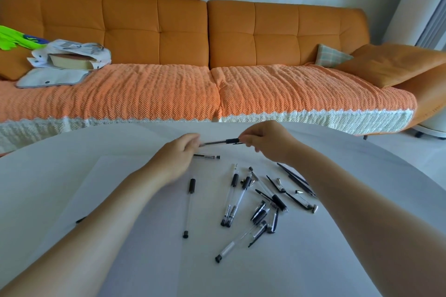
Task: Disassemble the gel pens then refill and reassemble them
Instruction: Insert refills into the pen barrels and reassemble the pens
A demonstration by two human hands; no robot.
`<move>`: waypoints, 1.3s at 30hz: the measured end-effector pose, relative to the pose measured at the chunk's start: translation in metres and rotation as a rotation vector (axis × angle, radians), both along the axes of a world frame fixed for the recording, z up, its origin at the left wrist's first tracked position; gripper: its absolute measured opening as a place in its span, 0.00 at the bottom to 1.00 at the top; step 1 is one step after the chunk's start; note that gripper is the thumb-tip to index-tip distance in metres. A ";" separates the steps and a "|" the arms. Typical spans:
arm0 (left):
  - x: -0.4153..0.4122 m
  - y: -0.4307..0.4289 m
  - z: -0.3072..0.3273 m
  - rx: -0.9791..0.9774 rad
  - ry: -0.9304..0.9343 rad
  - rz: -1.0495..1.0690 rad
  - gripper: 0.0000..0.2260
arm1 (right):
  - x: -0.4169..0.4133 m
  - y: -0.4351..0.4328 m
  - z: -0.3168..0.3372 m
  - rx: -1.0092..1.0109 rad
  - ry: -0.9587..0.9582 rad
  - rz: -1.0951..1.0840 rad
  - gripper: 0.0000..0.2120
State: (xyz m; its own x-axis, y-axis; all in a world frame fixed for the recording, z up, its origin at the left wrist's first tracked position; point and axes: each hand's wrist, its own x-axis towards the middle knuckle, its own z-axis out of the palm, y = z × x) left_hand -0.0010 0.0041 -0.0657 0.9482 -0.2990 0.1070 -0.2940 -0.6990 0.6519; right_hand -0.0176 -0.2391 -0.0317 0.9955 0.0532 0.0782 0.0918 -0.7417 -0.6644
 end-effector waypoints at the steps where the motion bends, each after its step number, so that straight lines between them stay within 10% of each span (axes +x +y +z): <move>1: 0.000 0.001 -0.003 0.057 0.005 -0.002 0.18 | 0.001 -0.006 -0.003 -0.002 0.005 -0.033 0.08; 19: -0.005 0.003 0.016 0.173 -0.468 -0.141 0.12 | -0.017 -0.021 -0.006 -0.431 -0.036 0.020 0.09; 39: -0.084 -0.014 0.039 -0.774 0.298 0.012 0.05 | -0.078 -0.013 -0.003 -0.569 0.212 -0.037 0.08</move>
